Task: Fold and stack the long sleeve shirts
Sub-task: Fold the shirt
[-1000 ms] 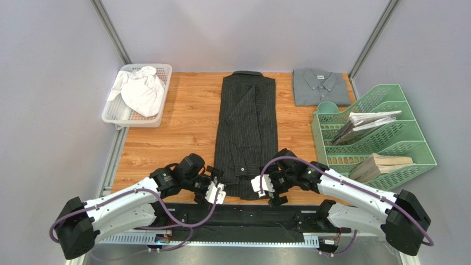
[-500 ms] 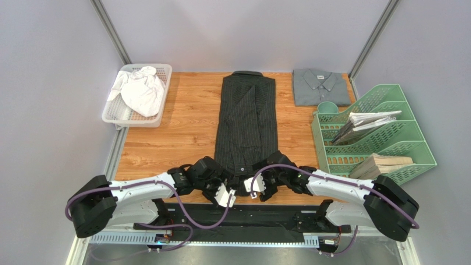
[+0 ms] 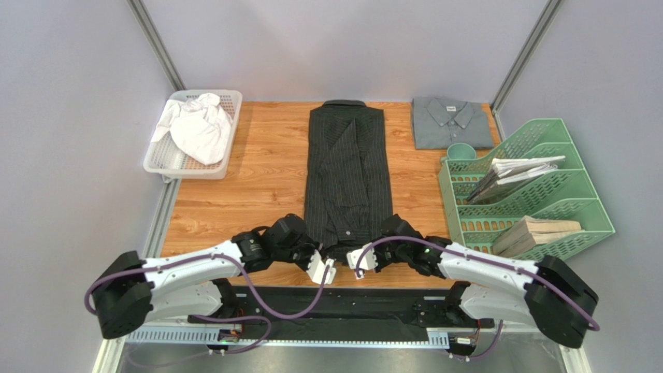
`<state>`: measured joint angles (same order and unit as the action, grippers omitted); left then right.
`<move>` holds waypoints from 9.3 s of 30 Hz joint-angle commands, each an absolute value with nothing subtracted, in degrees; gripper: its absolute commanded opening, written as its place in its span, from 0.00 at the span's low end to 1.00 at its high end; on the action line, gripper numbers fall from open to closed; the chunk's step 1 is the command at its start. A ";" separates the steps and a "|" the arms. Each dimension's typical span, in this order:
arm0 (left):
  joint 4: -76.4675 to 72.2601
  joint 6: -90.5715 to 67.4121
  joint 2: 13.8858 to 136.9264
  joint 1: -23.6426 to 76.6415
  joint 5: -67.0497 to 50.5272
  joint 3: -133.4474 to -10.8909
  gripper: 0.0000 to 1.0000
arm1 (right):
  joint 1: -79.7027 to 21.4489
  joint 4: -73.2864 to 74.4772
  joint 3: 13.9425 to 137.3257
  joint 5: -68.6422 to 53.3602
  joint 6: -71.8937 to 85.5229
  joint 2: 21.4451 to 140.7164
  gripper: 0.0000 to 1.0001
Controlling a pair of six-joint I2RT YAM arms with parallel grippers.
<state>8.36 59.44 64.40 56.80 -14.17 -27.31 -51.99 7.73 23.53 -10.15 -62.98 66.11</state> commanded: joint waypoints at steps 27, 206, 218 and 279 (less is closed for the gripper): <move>29.01 54.83 64.06 44.05 -26.01 -49.81 0.00 | -40.88 31.55 49.38 -20.38 -61.95 66.34 0.00; 42.01 24.52 111.44 17.23 -38.06 -90.16 0.67 | -19.86 26.37 86.66 -38.67 7.82 118.39 0.00; 49.66 27.77 120.93 17.84 -38.41 -104.14 0.05 | -19.60 26.98 87.89 -39.20 8.00 119.27 0.00; 43.69 11.61 109.89 11.43 -43.48 -105.77 0.99 | -11.08 44.64 96.52 -45.25 0.27 108.03 0.89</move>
